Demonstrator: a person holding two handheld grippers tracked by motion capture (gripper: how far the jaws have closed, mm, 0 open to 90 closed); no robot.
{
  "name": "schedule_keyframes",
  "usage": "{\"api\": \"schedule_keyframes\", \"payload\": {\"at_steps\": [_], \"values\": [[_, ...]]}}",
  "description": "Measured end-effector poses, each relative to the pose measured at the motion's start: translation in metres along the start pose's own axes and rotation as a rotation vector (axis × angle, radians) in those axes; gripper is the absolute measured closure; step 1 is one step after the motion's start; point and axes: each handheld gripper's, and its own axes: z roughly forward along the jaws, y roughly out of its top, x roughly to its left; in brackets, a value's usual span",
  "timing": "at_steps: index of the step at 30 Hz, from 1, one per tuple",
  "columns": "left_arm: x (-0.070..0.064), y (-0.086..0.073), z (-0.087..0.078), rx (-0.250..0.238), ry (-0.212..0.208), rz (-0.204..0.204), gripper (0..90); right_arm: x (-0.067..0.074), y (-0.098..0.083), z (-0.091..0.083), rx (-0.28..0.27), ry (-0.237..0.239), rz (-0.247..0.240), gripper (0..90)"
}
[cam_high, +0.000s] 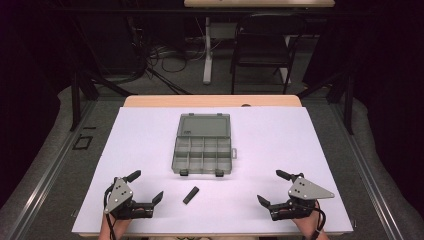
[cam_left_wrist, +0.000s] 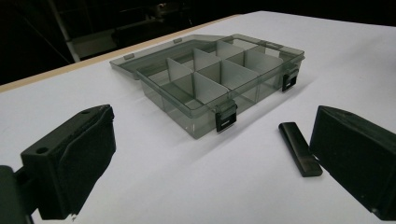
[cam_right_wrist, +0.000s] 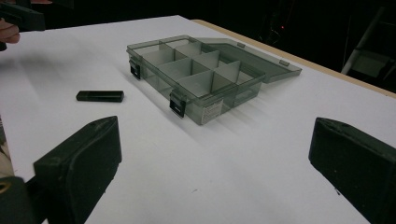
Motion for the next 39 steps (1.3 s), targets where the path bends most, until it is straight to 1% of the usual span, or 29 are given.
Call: {"api": "schedule_keyframes", "payload": {"at_steps": [4, 7, 10, 15, 17, 20, 24, 26, 29, 30, 31, 33, 34, 35, 37, 39], "values": [[0.000, 0.000, 0.000, 0.009, 0.000, -0.008, 1.2, 0.000, 0.001, 0.000, 0.002, 0.000, -0.006, 2.3], [-0.002, 0.002, 0.001, 0.027, 0.003, -0.014, 2.0, 0.000, 0.000, 0.000, 0.007, 0.005, -0.005, 2.4], [-0.003, 0.002, 0.001, 0.025, 0.002, -0.016, 2.0, 0.000, 0.000, 0.000, 0.010, 0.007, -0.008, 2.4], [-0.004, 0.004, 0.002, 0.036, -0.001, -0.025, 1.0, -0.001, 0.000, 0.001, 0.010, 0.006, -0.009, 2.4], [-0.006, 0.005, 0.003, 0.051, -0.004, -0.028, 0.2, -0.001, 0.000, 0.001, 0.013, 0.006, -0.010, 2.5], [-0.008, 0.007, 0.006, 0.091, -0.023, -0.033, 0.1, -0.001, 0.000, 0.002, 0.013, 0.008, -0.016, 2.5], [-0.010, 0.008, 0.007, 0.086, -0.025, -0.034, 0.2, 0.000, 0.001, 0.002, 0.016, 0.008, -0.016, 2.5], [-0.013, 0.009, 0.010, 0.088, -0.038, -0.031, 0.2, -0.001, 0.001, 0.002, 0.014, 0.007, -0.017, 2.5], [-0.015, 0.010, 0.012, 0.092, -0.045, -0.028, 0.2, -0.002, 0.000, 0.003, 0.014, 0.005, -0.011, 2.5], [-0.017, 0.010, 0.013, 0.084, -0.055, -0.029, 0.1, -0.002, 0.001, 0.003, 0.015, 0.006, -0.008, 2.5], [-0.017, 0.010, 0.013, 0.084, -0.055, -0.029, 0.1, -0.002, 0.001, 0.003, 0.015, 0.006, -0.008, 2.5], [-0.020, 0.012, 0.014, 0.066, -0.051, -0.027, 0.1, -0.001, 0.001, 0.003, 0.022, 0.012, -0.010, 2.5], [-0.021, 0.012, 0.015, 0.067, -0.047, -0.027, 0.1, -0.001, 0.001, 0.003, 0.022, 0.012, -0.010, 2.5], [-0.022, 0.013, 0.016, 0.079, -0.044, -0.027, 0.1, -0.001, 0.001, 0.003, 0.023, 0.013, -0.009, 2.5], [-0.022, 0.014, 0.016, 0.079, -0.041, -0.028, 0.1, -0.001, 0.000, 0.003, 0.022, 0.014, -0.003, 2.4], [-0.022, 0.014, 0.017, 0.085, -0.036, -0.038, 0.1, -0.002, 0.000, 0.003, 0.024, 0.014, 0.000, 2.5]]}}
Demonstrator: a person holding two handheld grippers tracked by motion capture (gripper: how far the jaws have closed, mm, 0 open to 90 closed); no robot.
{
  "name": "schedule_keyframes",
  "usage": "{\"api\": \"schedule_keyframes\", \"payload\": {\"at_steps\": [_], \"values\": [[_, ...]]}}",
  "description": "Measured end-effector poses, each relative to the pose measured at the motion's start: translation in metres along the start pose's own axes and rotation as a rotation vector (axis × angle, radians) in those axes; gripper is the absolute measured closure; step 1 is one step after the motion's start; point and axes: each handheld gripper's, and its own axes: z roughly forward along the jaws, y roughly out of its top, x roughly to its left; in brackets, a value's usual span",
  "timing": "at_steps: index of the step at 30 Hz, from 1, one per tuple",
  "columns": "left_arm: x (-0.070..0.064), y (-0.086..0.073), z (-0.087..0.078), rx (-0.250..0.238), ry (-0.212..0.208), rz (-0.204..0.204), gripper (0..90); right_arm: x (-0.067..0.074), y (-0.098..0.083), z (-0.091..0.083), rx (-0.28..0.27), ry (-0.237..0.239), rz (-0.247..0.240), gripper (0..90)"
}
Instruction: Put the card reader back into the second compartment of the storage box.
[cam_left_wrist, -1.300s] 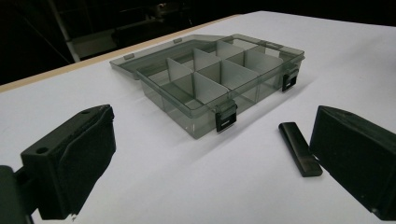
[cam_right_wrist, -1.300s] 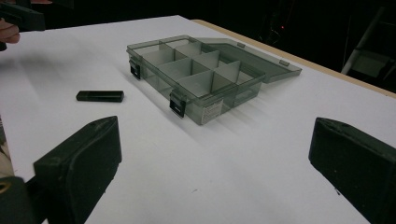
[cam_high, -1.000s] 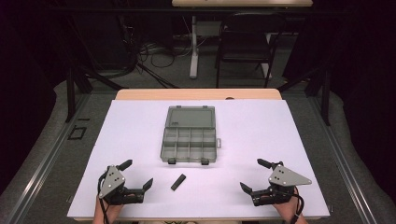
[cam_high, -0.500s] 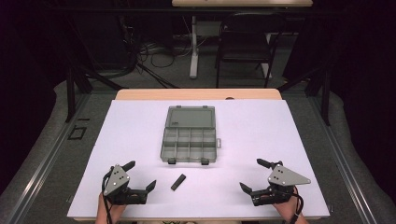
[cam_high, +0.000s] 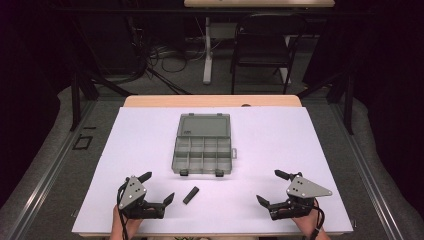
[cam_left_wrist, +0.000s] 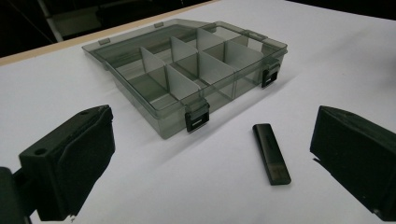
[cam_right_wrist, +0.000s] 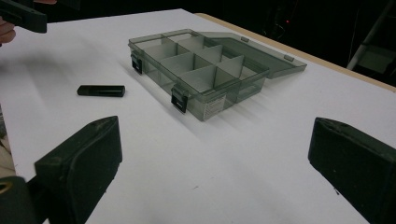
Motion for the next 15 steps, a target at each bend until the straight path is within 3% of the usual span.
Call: {"api": "schedule_keyframes", "payload": {"at_steps": [12, 15], "values": [[-0.0034, 0.0047, 0.0055, 0.056, 0.020, -0.028, 0.1, 0.0006, 0.0003, 0.0008, 0.006, 0.002, -0.006, 2.5], [-0.0064, 0.0069, 0.0066, 0.075, 0.043, -0.029, 0.6, 0.0005, 0.0002, 0.0008, 0.005, 0.002, -0.006, 2.5]]}}
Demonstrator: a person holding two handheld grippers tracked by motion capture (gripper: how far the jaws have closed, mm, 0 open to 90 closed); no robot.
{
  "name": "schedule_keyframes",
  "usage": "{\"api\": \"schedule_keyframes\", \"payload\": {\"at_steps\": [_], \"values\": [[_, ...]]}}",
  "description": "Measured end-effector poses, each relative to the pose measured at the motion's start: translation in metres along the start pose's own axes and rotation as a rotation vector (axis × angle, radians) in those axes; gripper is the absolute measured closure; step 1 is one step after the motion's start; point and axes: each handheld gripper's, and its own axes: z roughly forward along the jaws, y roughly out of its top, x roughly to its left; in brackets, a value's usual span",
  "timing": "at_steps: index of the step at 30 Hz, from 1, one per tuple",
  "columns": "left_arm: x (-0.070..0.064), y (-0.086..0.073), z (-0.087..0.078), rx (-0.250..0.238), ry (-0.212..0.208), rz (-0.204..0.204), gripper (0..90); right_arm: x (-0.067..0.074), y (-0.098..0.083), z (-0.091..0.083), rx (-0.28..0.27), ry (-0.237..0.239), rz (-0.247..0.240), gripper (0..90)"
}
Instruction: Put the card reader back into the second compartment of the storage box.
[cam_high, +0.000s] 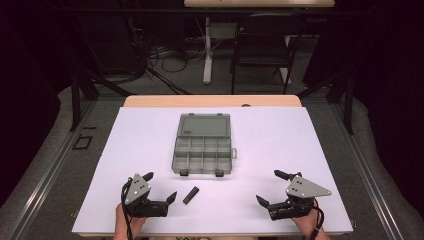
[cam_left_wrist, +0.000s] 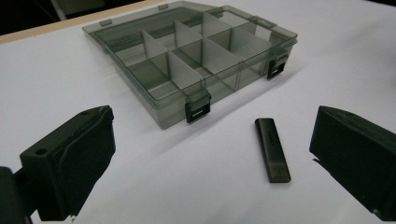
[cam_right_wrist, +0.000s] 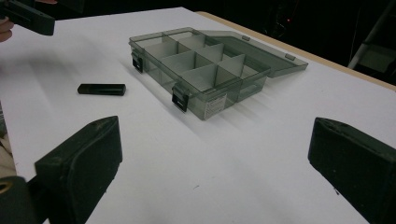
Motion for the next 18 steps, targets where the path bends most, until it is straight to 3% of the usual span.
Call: {"api": "schedule_keyframes", "payload": {"at_steps": [12, 18], "values": [[-0.007, 0.003, 0.008, 0.051, 0.000, -0.026, 0.1, 0.000, -0.001, 0.000, 0.007, 0.000, 0.002, 2.5], [-0.013, 0.005, 0.011, 0.069, 0.008, -0.015, 0.0, 0.000, -0.001, 0.000, 0.006, -0.001, 0.002, 2.6]]}}
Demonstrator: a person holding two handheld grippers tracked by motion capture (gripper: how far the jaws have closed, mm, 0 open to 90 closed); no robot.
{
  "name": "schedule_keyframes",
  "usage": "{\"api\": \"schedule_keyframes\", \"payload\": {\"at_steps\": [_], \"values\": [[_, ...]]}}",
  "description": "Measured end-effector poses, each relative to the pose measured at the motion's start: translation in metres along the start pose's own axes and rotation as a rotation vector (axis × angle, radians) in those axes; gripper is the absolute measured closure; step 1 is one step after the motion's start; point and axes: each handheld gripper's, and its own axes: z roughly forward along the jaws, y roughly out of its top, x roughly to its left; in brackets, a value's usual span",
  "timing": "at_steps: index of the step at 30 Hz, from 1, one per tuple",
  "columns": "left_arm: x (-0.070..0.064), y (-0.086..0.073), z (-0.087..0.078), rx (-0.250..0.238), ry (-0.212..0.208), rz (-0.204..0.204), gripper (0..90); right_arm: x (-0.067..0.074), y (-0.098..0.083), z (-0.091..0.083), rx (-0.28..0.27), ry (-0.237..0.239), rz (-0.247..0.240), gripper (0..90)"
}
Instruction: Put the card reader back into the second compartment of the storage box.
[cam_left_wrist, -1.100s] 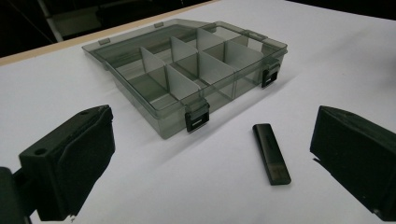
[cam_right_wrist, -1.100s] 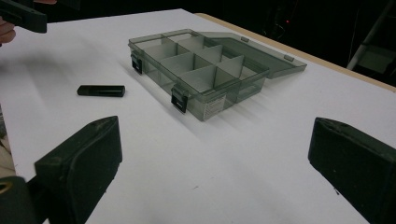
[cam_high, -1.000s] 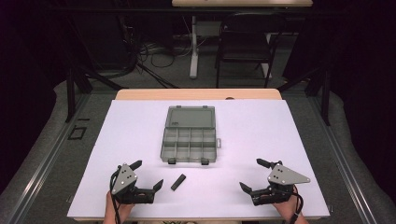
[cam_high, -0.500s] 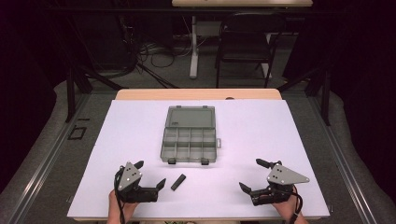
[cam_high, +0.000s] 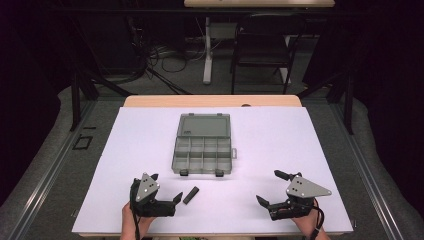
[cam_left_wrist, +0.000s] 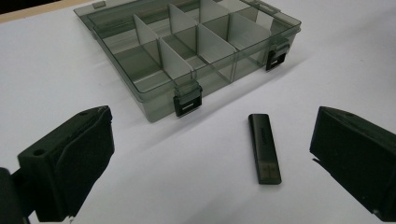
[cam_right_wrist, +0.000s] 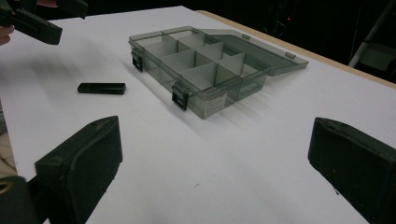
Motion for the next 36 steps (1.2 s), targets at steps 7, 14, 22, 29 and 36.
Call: {"api": "schedule_keyframes", "payload": {"at_steps": [7, 14, 22, 29, 36], "values": [[-0.005, 0.001, 0.006, 0.030, 0.000, 0.000, 0.0, 0.001, 0.000, 0.001, 0.010, 0.009, -0.002, 2.7], [-0.008, 0.002, 0.009, 0.054, -0.006, -0.001, 0.0, 0.000, 0.000, 0.003, 0.009, 0.006, 0.002, 2.7], [-0.012, 0.001, 0.014, 0.080, -0.007, -0.004, 0.0, 0.000, 0.000, 0.002, 0.013, 0.012, 0.002, 2.7], [-0.018, 0.001, 0.020, 0.110, -0.017, 0.000, 0.2, 0.001, 0.000, 0.004, 0.021, 0.025, -0.003, 2.8], [-0.022, 0.000, 0.026, 0.135, -0.018, -0.014, 0.3, 0.000, 0.000, 0.004, 0.024, 0.023, 0.004, 2.9]]}}
